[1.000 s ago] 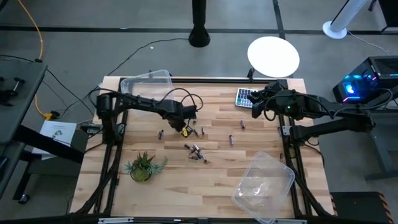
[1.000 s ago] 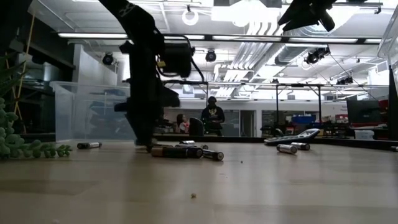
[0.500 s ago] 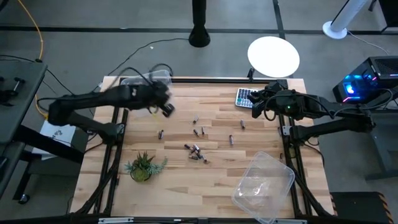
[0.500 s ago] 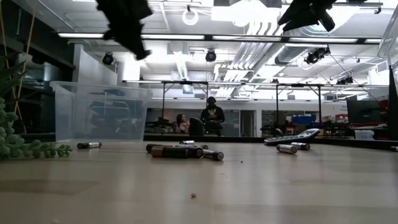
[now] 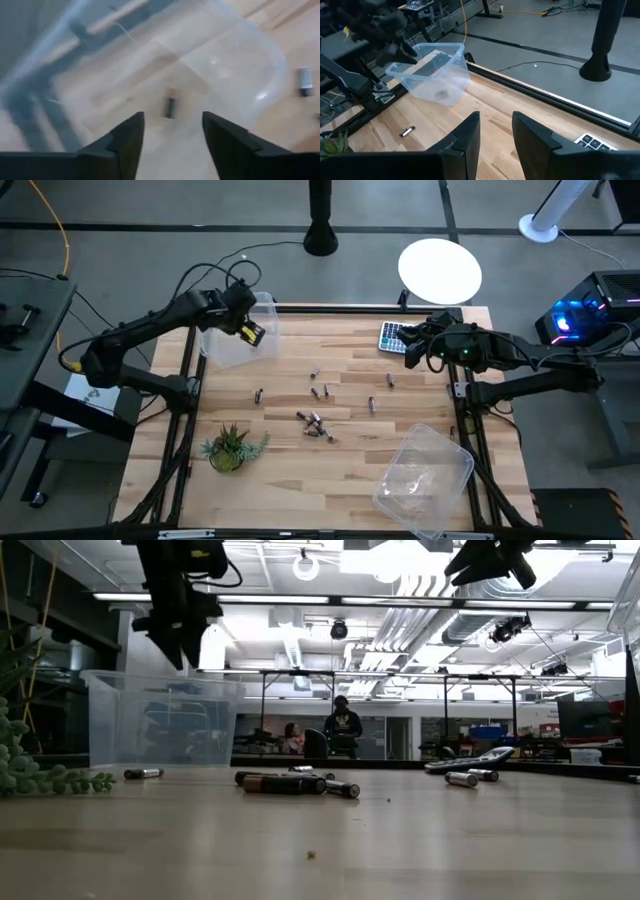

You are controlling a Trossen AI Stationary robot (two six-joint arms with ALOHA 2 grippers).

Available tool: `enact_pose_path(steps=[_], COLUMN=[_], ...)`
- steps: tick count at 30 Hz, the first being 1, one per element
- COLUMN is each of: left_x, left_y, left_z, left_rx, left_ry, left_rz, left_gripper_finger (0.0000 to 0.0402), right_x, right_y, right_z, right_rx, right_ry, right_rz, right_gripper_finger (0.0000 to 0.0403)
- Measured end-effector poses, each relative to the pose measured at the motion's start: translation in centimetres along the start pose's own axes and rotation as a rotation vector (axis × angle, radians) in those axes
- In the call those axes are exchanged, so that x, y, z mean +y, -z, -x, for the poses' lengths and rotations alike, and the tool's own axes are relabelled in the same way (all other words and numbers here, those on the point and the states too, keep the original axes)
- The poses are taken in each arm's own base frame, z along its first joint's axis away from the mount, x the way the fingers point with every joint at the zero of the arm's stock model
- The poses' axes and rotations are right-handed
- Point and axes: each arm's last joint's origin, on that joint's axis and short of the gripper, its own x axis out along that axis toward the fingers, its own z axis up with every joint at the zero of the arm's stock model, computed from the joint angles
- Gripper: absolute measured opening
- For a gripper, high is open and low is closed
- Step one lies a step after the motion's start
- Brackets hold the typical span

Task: Sort batteries
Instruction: Put the black battery into the top transparent bin

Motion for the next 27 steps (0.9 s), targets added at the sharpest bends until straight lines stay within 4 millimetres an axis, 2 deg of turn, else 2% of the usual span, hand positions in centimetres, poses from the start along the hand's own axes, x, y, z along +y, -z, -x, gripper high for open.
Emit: enact_pose_path(steps=[3, 6, 9, 12, 14, 17, 20, 23, 27], left_x=[-0.9, -2.6, -4.9, -6.8, -7.9, -9.3, -9.8, -9.9, -10.0], left_y=[0.5, 1.8, 4.3, 7.5, 9.9, 13.3, 15.6, 16.1, 15.5], left_z=[1.0, 3.3, 4.9, 4.8, 4.0, 1.8, -0.8, -3.0, -5.2], left_rx=[-0.012, -0.082, -0.118, -0.039, 0.051, 0.194, 0.27, 0.275, 0.222], left_ry=[0.113, 0.219, 0.318, 0.342, 0.328, 0.24, 0.106, 0.002, -0.088], left_rz=[0.02, -0.03, -0.079, -0.035, 0.035, 0.142, 0.234, 0.312, 0.365], left_gripper_finger=[0.0225, 0.0227, 0.0227, 0.0227, 0.0227, 0.0227, 0.0227, 0.0227, 0.0227], right_x=[0.0, 0.0, 0.0, 0.0, 0.1, 0.1, 0.1, 0.1, 0.1], right_y=[0.0, 0.0, 0.1, 0.1, 0.1, 0.1, 0.1, 0.1, 0.2], right_z=[0.0, 0.0, 0.0, 0.0, 0.0, 0.0, 0.0, 0.0, -0.1], right_rx=[0.0, 0.001, 0.01, 0.022, 0.027, 0.031, 0.03, 0.028, 0.027], right_ry=[0.0, -0.001, -0.006, -0.02, -0.029, -0.034, -0.034, -0.031, -0.021], right_rz=[0.0, 0.0, 0.003, 0.004, 0.004, 0.003, 0.004, 0.004, 0.006], right_gripper_finger=[0.0108, 0.0108, 0.0108, 0.0108, 0.0108, 0.0108, 0.0108, 0.0108, 0.0108])
